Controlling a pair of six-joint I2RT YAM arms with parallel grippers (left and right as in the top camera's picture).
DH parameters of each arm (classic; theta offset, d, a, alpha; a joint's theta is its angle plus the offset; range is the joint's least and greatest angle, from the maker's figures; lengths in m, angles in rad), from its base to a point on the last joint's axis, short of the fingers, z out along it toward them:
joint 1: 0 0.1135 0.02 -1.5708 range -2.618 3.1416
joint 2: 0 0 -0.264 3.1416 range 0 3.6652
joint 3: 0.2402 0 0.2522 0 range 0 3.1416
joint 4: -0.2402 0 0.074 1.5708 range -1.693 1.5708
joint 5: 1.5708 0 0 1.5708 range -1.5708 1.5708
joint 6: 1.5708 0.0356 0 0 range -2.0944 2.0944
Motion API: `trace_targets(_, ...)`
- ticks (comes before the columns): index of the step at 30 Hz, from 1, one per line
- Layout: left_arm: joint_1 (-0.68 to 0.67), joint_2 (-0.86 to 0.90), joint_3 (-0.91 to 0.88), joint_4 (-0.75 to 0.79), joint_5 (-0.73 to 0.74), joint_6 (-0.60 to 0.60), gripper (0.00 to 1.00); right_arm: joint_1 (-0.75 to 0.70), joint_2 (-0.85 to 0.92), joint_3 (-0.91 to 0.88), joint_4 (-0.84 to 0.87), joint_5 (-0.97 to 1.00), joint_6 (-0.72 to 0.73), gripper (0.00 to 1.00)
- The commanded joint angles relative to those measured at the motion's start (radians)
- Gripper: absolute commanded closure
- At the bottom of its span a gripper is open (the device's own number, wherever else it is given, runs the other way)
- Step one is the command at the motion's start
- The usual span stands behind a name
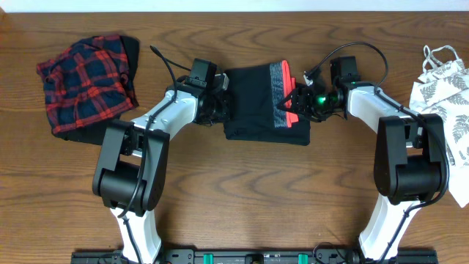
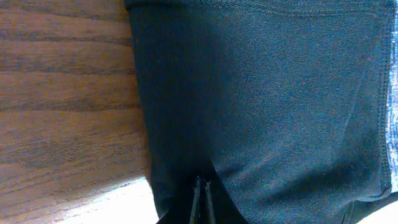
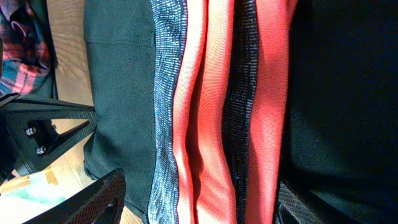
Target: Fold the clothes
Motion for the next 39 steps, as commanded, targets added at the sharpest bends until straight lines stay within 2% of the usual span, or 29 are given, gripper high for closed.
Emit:
trace_targets(1, -0.011, 0.021, -0.003, 0.002, 0.024, -0.005, 0.94, 0.024, 0.013, -0.006, 0.005, -0.008, -0.019, 0.27)
trace_targets(12, -0.011, 0.021, -0.003, -0.003, 0.023, -0.005, 0.94, 0.104, 0.013, -0.006, 0.079, -0.007, 0.025, 0.28)
trace_targets(18, -0.011, 0.021, -0.003, -0.008, 0.023, -0.004, 0.94, 0.101, 0.013, -0.007, 0.077, 0.084, 0.072, 0.39)
trace_targets(21, -0.011, 0.021, -0.003, -0.01, 0.023, -0.004, 0.94, 0.1, 0.013, -0.007, 0.083, 0.096, 0.076, 0.53)
trace_targets(25, -0.011, 0.021, -0.003, -0.011, 0.023, -0.005, 0.93, 0.099, 0.013, -0.007, 0.103, 0.093, 0.074, 0.84)
trace_targets(26, -0.011, 0.021, -0.003, -0.011, 0.023, -0.004, 0.92, 0.099, 0.013, -0.007, 0.111, 0.075, 0.063, 0.93)
trace_targets(27, -0.011, 0.021, -0.003, -0.013, 0.023, -0.004, 0.85, 0.099, 0.013, -0.007, 0.124, 0.044, 0.047, 0.99)
trace_targets(28, -0.011, 0.021, -0.003, -0.014, 0.023, -0.004, 0.78, 0.099, 0.013, -0.007, 0.146, -0.004, 0.026, 0.99)
trace_targets(31, -0.011, 0.021, -0.003, -0.031, 0.021, -0.004, 0.66, 0.089, 0.001, -0.006, 0.196, -0.078, 0.021, 0.99)
trace_targets(39, -0.01, 0.021, -0.003, -0.042, 0.015, -0.004, 0.57, 0.019, -0.11, -0.006, 0.212, -0.098, 0.018, 0.99)
